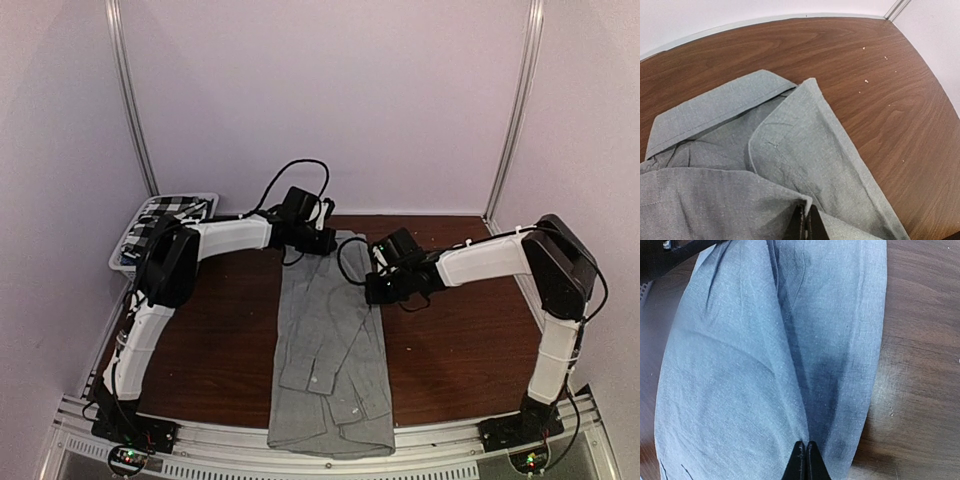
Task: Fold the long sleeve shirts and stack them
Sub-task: Smooth out the rectangle-folded shirt at the center of the board.
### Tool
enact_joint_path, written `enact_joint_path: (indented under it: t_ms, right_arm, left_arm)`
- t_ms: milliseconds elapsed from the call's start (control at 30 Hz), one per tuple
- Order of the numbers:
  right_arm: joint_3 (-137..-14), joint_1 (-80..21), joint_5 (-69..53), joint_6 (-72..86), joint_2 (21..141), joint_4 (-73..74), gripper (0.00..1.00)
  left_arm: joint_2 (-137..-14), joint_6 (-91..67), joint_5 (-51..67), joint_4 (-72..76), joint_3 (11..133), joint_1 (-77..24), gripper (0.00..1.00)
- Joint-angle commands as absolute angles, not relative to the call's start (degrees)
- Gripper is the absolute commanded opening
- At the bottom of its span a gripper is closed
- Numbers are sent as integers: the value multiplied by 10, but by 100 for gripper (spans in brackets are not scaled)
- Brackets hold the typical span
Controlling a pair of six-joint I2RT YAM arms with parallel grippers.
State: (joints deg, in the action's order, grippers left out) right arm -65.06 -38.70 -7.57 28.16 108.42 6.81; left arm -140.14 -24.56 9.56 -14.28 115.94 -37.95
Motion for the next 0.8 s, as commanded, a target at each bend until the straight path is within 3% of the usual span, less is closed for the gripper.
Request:
enact_joint_path:
  t_ms: [0,333,567,767]
  right_arm:
    - [-640,-393,-62,292,1068,69,0]
    - [-641,-392,-37,303,1070,80,0]
    - [-650,-390,-17,316,1070,98,0]
    - [-672,-391,-8,315,1042,113,27]
  left_arm:
    - [-1379,-251,111,-90,1156,-374,1]
    - [-1404,-263,109,-97,1176,-358,16]
    - [-1415,-254,113,-120,1208,-348,21]
    - [-1374,-249,110,-125,1168,-345,24]
